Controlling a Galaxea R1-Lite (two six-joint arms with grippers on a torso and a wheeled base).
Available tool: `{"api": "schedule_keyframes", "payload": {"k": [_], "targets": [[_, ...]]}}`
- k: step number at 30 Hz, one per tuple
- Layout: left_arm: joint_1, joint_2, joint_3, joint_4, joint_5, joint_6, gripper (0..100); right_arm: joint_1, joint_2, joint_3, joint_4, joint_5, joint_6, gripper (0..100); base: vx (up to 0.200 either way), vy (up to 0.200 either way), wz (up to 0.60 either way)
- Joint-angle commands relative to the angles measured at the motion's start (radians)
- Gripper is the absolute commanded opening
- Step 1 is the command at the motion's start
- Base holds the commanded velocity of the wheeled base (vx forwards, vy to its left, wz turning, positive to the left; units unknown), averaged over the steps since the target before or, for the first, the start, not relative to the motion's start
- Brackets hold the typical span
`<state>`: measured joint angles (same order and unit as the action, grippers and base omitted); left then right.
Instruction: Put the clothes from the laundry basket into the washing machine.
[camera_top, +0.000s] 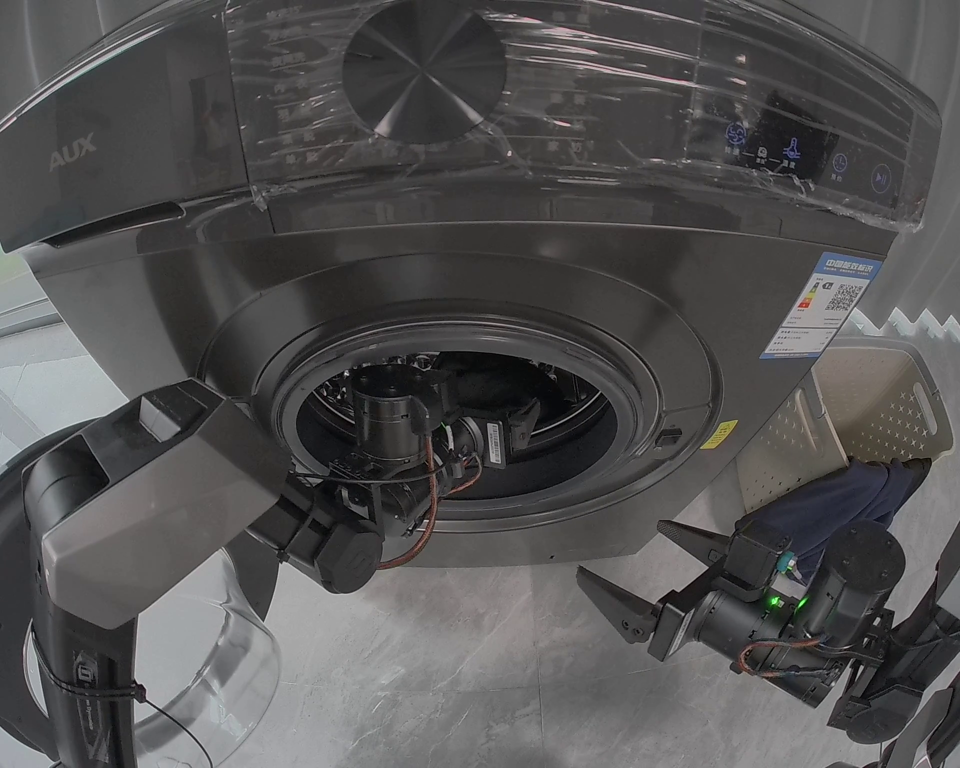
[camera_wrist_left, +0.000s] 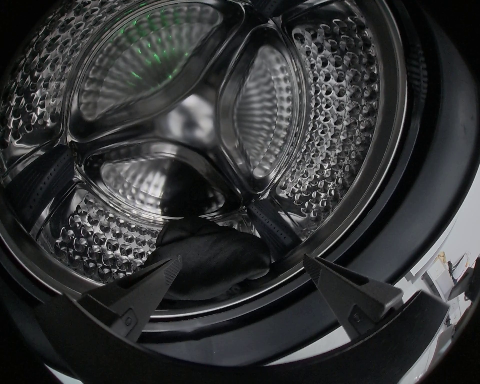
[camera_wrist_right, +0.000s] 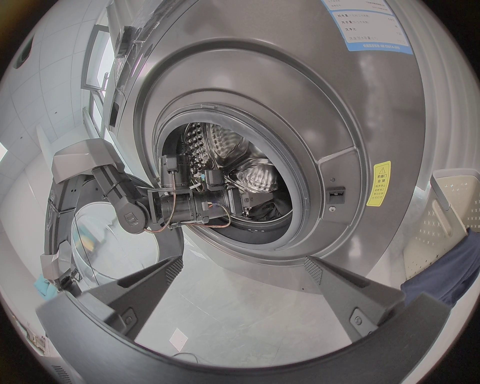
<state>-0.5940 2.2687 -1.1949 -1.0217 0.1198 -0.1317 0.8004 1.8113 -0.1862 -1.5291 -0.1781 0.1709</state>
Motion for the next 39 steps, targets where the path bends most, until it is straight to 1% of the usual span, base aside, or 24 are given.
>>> {"api": "schedule_keyframes", "payload": {"k": [1, 6, 10, 12, 15, 16, 21, 25, 27, 28, 29, 31, 34, 39], "targets": [[-0.001, -0.008, -0.014, -0.014, 0.001, -0.005, 100, 0.0, 0.0, -0.001, 0.0, 0.0, -0.001, 100, 0.0, 0.0, 0.0], [0.008, 0.057, -0.072, -0.029, 0.014, -0.005, 100, 0.0, 0.0, -0.003, 0.0, 0.0, -0.001, 100, 0.0, 0.0, 0.0], [0.03, 0.164, -0.164, -0.063, 0.021, 0.0, 100, 0.0, 0.0, -0.001, 0.0, 0.0, -0.001, 100, 0.0, 0.0, 0.0], [0.037, 0.195, -0.193, -0.064, 0.021, 0.004, 100, 0.0, 0.0, -0.001, 0.0, 0.0, -0.001, 100, 0.0, 0.0, 0.0], [0.042, 0.218, -0.226, -0.057, 0.021, 0.003, 100, 0.0, 0.0, -0.003, 0.0, 0.0, -0.001, 100, 0.0, 0.0, 0.0], [0.043, 0.219, -0.227, -0.054, 0.021, 0.004, 0, 0.0, 0.0, -0.003, 0.0, 0.0, -0.001, 100, 0.0, 0.0, 0.0], [0.042, 0.222, -0.241, -0.029, 0.02, 0.006, 0, 0.0, 0.005, -0.009, 0.0, 0.0, 0.001, 100, 0.0, 0.0, 0.0], [0.045, 0.259, -0.316, -0.02, 0.023, 0.003, 0, 0.0, 0.006, -0.009, 0.0, 0.0, 0.001, 100, 0.0, 0.0, 0.0], [0.051, 0.288, -0.381, -0.021, 0.041, 0.0, 0, 0.0, 0.005, -0.009, -0.002, 0.0, 0.001, 100, 0.0, 0.0, 0.0], [0.051, 0.288, -0.381, -0.021, 0.041, 0.0, 0, 0.0, 0.005, -0.009, -0.002, 0.0, 0.001, 100, 0.0, 0.0, 0.0], [0.068, 0.318, -0.451, -0.023, 0.077, 0.001, 0, 0.002, 0.005, -0.009, -0.002, 0.002, 0.001, 100, 0.0, 0.0, 0.0], [0.076, 0.351, -0.542, -0.023, 0.107, 0.0, 0, 0.0, 0.005, -0.009, -0.002, 0.0, 0.001, 100, 0.0, 0.0, 0.0], [0.085, 0.368, -0.606, -0.023, 0.123, 0.0, 0, 0.0, 0.005, -0.01, -0.002, 0.002, 0.001, 100, 0.0, 0.0, 0.0], [0.08, 0.367, -0.604, -0.026, 0.123, 0.0, 0, 0.0, 0.006, -0.01, -0.002, 0.002, 0.001, 100, 0.0, 0.0, 0.0]]}}
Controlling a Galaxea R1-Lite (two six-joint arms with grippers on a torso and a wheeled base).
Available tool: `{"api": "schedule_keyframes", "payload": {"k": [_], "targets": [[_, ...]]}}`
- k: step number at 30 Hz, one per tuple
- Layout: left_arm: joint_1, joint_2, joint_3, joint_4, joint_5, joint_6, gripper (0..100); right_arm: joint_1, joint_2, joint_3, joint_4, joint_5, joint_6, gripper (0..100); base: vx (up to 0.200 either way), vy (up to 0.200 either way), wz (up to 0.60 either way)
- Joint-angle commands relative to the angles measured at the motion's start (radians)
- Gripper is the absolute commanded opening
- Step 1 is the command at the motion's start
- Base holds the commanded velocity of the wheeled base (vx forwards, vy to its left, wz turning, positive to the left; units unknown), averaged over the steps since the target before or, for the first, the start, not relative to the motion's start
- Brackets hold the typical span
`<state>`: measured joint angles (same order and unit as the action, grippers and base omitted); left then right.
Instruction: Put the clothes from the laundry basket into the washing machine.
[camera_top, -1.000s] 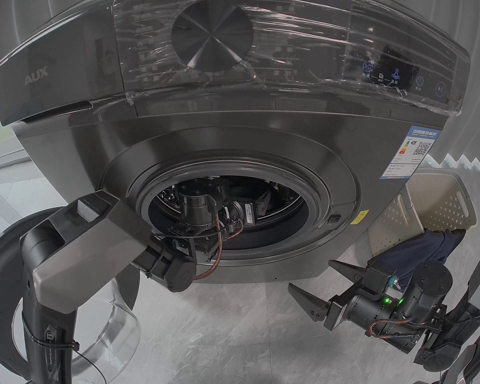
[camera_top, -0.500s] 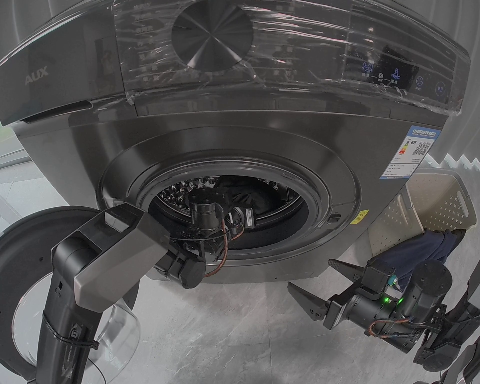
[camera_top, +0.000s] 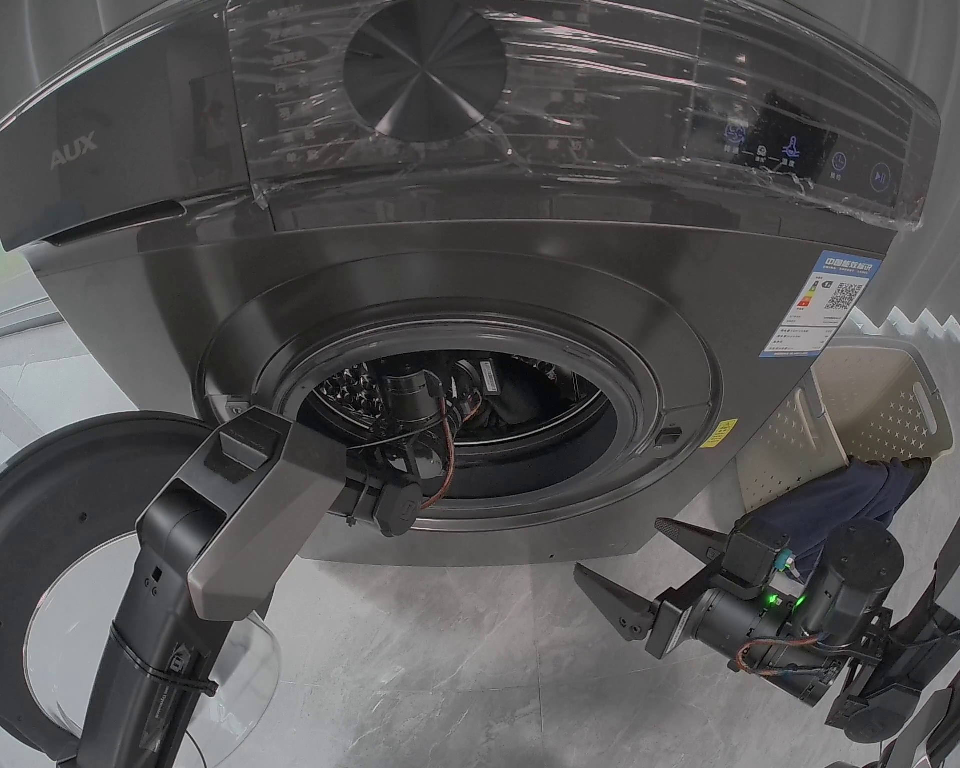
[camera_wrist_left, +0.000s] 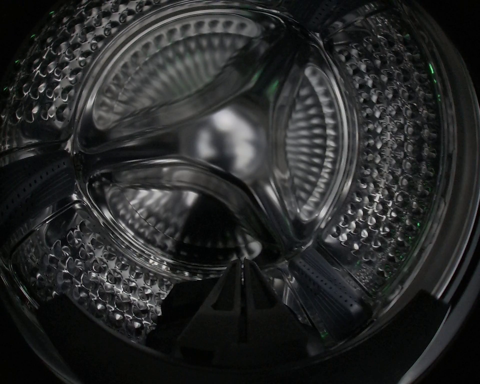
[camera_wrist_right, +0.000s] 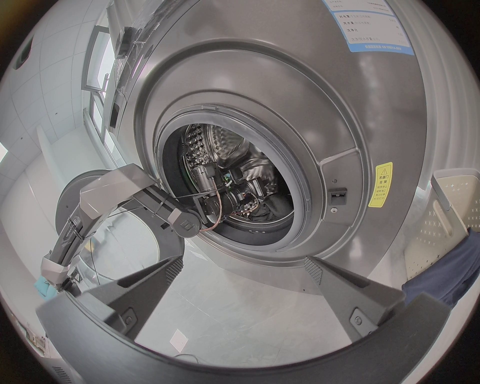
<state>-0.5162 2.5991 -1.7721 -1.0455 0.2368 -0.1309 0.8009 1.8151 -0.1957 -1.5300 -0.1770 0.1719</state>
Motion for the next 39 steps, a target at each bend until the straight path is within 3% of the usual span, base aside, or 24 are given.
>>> {"api": "schedule_keyframes", "payload": {"k": [1, 3, 4, 7, 14, 16, 21, 24, 32, 39], "targets": [[0.001, 0.035, -0.026, -0.002, 0.006, -0.001, 0, 0.0, 0.003, -0.001, -0.001, 0.001, 0.0, 100, 0.0, 0.0, 0.0], [-0.004, 0.03, -0.026, -0.004, 0.006, -0.003, 0, 0.0, 0.003, -0.001, -0.001, -0.001, 0.0, 100, 0.0, 0.0, 0.0], [-0.005, 0.027, -0.023, -0.005, 0.007, -0.004, 100, 0.0, 0.001, 0.001, -0.001, -0.001, 0.0, 100, 0.0, 0.0, 0.0], [-0.016, -0.004, 0.01, -0.007, 0.013, -0.004, 100, -0.002, 0.001, 0.001, -0.001, 0.001, 0.0, 100, 0.0, 0.0, 0.0], [-0.061, -0.229, 0.327, -0.01, 0.015, -0.003, 100, -0.002, -0.003, 0.006, -0.001, 0.001, 0.0, 100, 0.0, 0.0, 0.0], [-0.093, -0.347, 0.523, -0.028, 0.004, 0.005, 100, -0.002, -0.007, 0.012, -0.001, 0.002, 0.0, 100, 0.0, 0.0, 0.0], [-0.166, -0.504, 0.772, -0.048, -0.001, 0.002, 100, 0.001, -0.031, 0.041, -0.007, 0.014, 0.0, 100, 0.0, 0.0, 0.0], [-0.239, -0.636, 0.988, -0.123, -0.031, 0.008, 100, 0.0, -0.12, 0.095, -0.004, 0.016, 0.0, 100, 0.0, 0.0, 0.0], [-0.3, -0.867, 1.286, -0.145, -0.103, 0.008, 100, -0.034, -0.277, 0.196, 0.01, 0.013, 0.009, 100, 0.0, 0.0, 0.0], [-0.312, -1.036, 1.435, -0.16, -0.111, 0.0, 100, -0.078, -0.401, 0.196, 0.105, 0.011, 0.003, 100, 0.0, 0.0, 0.0]]}}
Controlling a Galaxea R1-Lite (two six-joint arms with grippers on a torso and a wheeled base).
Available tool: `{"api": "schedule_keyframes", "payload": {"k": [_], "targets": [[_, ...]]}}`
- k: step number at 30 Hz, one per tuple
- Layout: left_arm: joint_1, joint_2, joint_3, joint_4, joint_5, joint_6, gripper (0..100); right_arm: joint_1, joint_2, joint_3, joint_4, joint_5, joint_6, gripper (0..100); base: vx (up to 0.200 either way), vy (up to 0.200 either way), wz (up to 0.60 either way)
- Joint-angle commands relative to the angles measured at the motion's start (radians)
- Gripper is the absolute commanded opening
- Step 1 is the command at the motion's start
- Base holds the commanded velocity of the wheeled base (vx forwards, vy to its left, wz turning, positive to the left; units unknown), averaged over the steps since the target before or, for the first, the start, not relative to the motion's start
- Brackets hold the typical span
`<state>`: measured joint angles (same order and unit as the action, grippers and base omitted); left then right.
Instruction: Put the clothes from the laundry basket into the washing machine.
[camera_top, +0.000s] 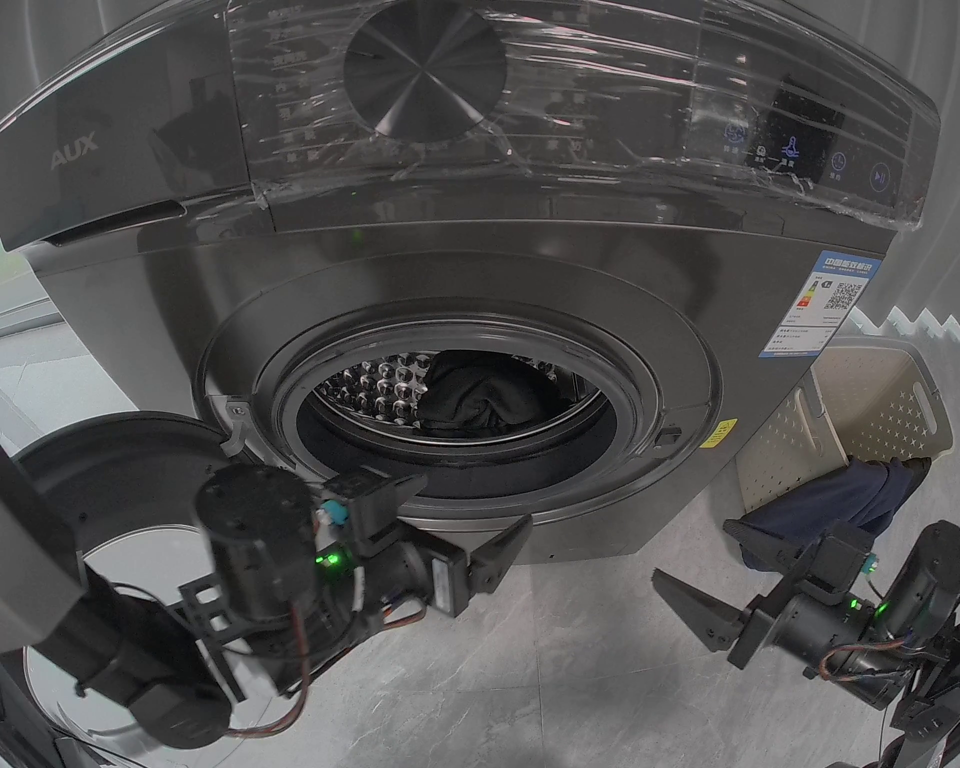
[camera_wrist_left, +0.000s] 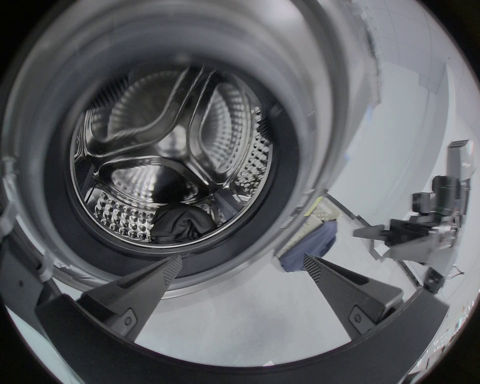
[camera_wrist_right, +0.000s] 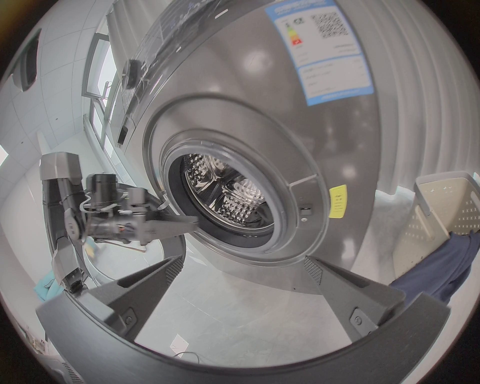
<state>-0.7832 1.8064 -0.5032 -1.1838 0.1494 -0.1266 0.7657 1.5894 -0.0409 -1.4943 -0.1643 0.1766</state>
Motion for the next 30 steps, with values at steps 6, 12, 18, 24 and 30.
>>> {"api": "schedule_keyframes", "payload": {"k": [6, 12, 18, 24, 30], "targets": [[-0.068, -0.355, 0.302, -0.023, -0.024, 0.005, 100, -0.048, -0.264, 0.041, 0.236, -0.014, 0.004, 100, 0.0, 0.0, 0.0], [-0.064, -0.478, 0.382, -0.019, -0.008, 0.007, 100, -0.115, -0.358, 0.041, 0.342, -0.011, -0.028, 100, -0.133, 0.0, 0.0], [0.001, -0.61, 0.468, 0.001, -0.002, 0.039, 100, -0.181, -0.505, 0.041, 0.499, -0.014, -0.035, 100, -0.2, 0.0, 0.0], [0.098, -0.76, 0.503, 0.046, -0.001, 0.071, 100, -0.298, -0.726, 0.041, 0.724, 0.0, -0.086, 100, -0.2, 0.0, 0.0], [0.232, -0.97, 0.503, 0.285, -0.008, 0.081, 100, -0.433, -0.999, 0.041, 0.934, 0.008, -0.101, 100, -0.2, 0.0, 0.0]]}}
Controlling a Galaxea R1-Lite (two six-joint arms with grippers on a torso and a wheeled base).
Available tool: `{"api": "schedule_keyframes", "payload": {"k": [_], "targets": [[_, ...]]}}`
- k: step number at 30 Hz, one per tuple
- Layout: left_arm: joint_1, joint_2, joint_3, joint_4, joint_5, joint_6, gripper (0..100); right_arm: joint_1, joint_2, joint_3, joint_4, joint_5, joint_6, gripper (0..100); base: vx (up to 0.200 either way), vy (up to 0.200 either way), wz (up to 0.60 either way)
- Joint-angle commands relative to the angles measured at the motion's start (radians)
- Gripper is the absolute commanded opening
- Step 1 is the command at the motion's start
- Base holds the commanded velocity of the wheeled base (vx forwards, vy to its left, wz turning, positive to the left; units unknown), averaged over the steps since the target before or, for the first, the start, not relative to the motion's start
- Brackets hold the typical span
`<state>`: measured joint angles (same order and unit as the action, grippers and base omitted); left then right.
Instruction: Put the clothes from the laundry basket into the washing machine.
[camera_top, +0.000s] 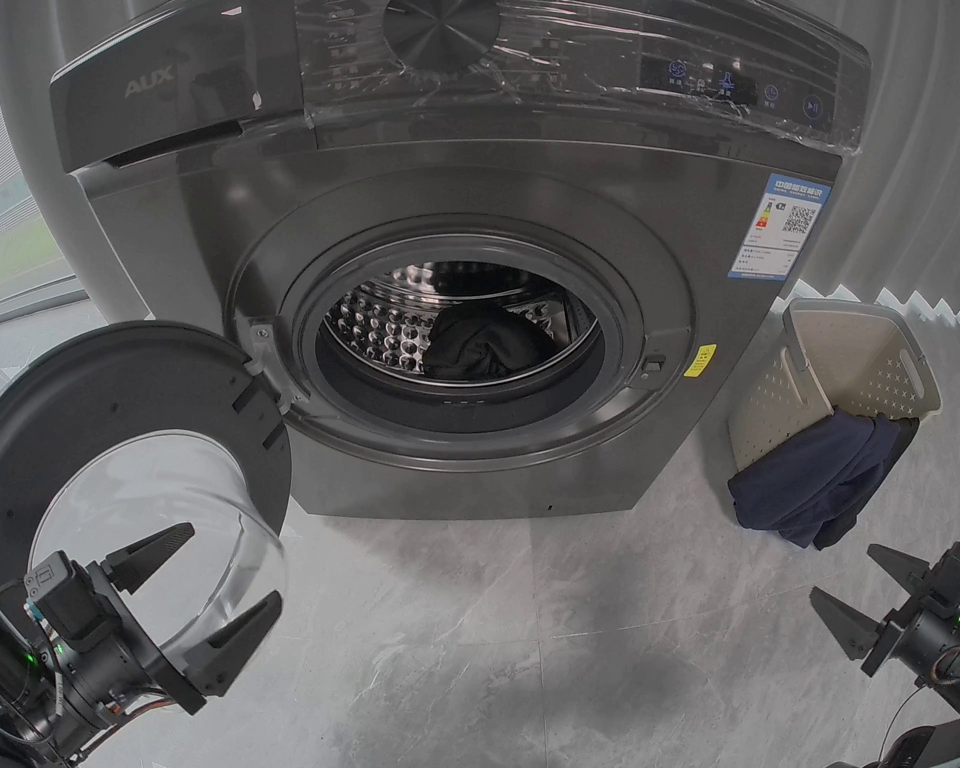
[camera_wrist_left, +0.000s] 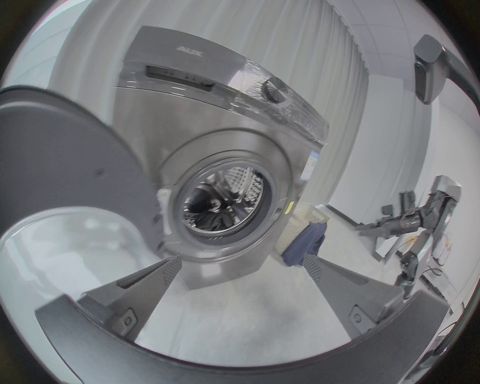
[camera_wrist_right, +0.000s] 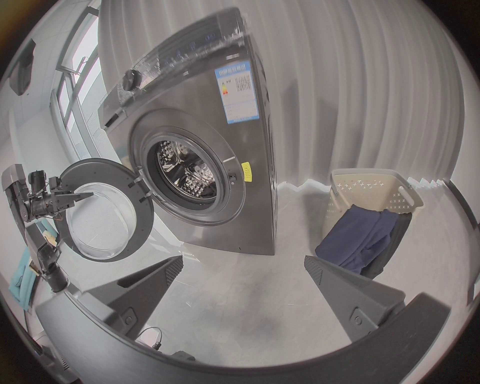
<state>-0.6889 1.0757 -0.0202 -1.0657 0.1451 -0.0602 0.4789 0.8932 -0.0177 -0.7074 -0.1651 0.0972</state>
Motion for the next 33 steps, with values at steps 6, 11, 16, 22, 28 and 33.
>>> {"api": "schedule_keyframes", "payload": {"k": [6, 11, 16, 22, 28, 33], "targets": [[0.276, -0.519, 0.02, 0.417, -0.025, -0.007, 100, -0.261, -0.479, -0.002, 0.252, 0.03, -0.042, 100, -0.2, 0.0, 0.0], [0.397, -0.668, 0.02, 0.553, -0.075, -0.007, 100, -0.299, -0.576, -0.005, 0.333, 0.044, -0.045, 100, -0.2, 0.0, 0.0], [0.46, -0.886, 0.02, 0.796, -0.121, -0.02, 100, -0.411, -0.705, -0.008, 0.459, 0.099, -0.07, 100, -0.12, 0.0, 0.0], [0.517, -0.984, 0.02, 0.984, -0.108, -0.092, 100, -0.488, -0.893, 0.007, 0.694, 0.18, -0.065, 100, 0.0, -0.067, 0.0], [0.681, -1.008, 0.02, 0.989, -0.119, -0.043, 100, -0.487, -0.893, 0.018, 0.712, 0.145, -0.077, 100, 0.0, -0.2, 0.0], [0.706, -1.033, 0.02, 0.989, -0.157, -0.004, 100, -0.484, -0.893, 0.018, 0.712, 0.148, -0.088, 100, 0.0, -0.2, 0.0]]}}
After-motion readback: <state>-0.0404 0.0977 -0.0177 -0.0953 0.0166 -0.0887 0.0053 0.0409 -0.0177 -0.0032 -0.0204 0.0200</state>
